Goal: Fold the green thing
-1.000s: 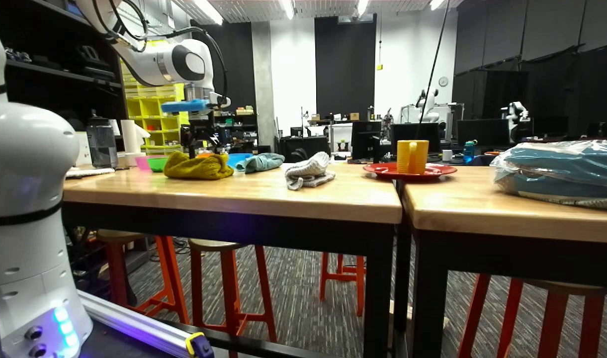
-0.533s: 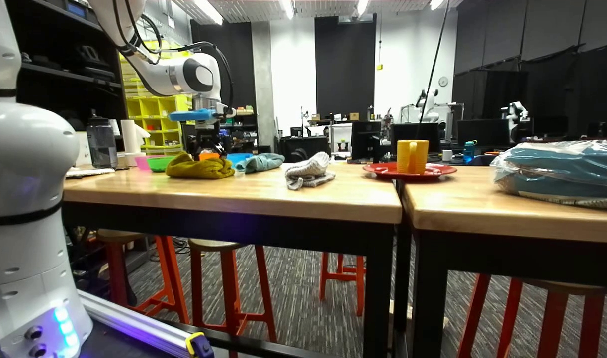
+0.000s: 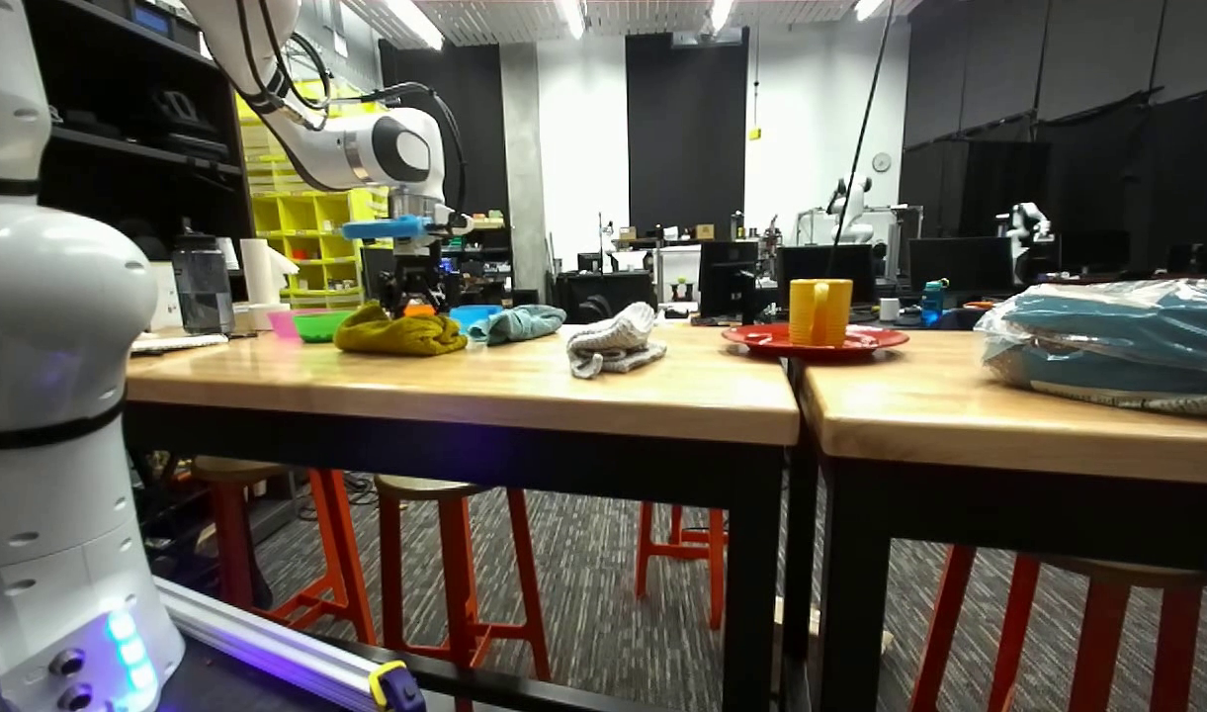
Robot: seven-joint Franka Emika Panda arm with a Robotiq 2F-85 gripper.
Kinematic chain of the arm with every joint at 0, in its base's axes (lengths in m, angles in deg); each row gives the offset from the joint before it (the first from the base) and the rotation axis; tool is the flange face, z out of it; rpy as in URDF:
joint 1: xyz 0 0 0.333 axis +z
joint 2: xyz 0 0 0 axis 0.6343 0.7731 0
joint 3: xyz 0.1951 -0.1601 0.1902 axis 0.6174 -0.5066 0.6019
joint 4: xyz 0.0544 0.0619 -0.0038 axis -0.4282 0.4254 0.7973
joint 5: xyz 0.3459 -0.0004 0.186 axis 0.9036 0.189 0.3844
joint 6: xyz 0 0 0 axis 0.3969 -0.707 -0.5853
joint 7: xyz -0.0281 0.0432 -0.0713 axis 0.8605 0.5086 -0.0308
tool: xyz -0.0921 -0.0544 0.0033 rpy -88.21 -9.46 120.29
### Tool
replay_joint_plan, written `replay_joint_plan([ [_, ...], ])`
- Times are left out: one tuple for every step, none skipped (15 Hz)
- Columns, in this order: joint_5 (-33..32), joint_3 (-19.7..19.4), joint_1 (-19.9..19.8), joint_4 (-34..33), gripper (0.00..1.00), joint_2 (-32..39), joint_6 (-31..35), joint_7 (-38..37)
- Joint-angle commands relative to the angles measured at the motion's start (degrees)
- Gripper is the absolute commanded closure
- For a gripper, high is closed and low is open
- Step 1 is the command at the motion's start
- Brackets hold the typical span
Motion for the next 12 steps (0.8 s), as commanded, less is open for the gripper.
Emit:
replay_joint_plan([
  [-0.4,0.0,-0.3,1.0,0.52,-0.4,-1.6,-1.1],
  [-0.5,-0.1,-0.3,1.4,0.61,-0.8,-1.9,-1.2],
  [-0.6,-0.2,-0.4,1.9,0.67,-1.2,-2.1,-1.3],
  [-0.6,-0.3,-0.6,2.2,0.76,-1.5,-2.3,-1.3],
  [-0.6,-0.5,-0.7,2.7,0.82,-1.9,-2.5,-1.4],
  [-0.9,-0.6,-0.9,3.1,0.88,-2.2,-2.5,-1.6],
  [-1.3,-0.8,-1.1,3.5,0.96,-2.6,-2.5,-2.2],
  [-1.8,-1.0,-1.4,3.8,0.97,-2.9,-2.3,-2.9],
  [-2.3,-1.3,-1.9,4.2,0.95,-3.3,-2.3,-3.5],
  [-3.1,-1.7,-2.4,4.7,0.97,-3.7,-2.2,-4.3],
  [-4.0,-2.2,-3.0,5.1,0.97,-4.1,-2.1,-5.1],
  [-5.0,-2.6,-3.6,5.5,0.96,-4.4,-2.1,-5.8],
])
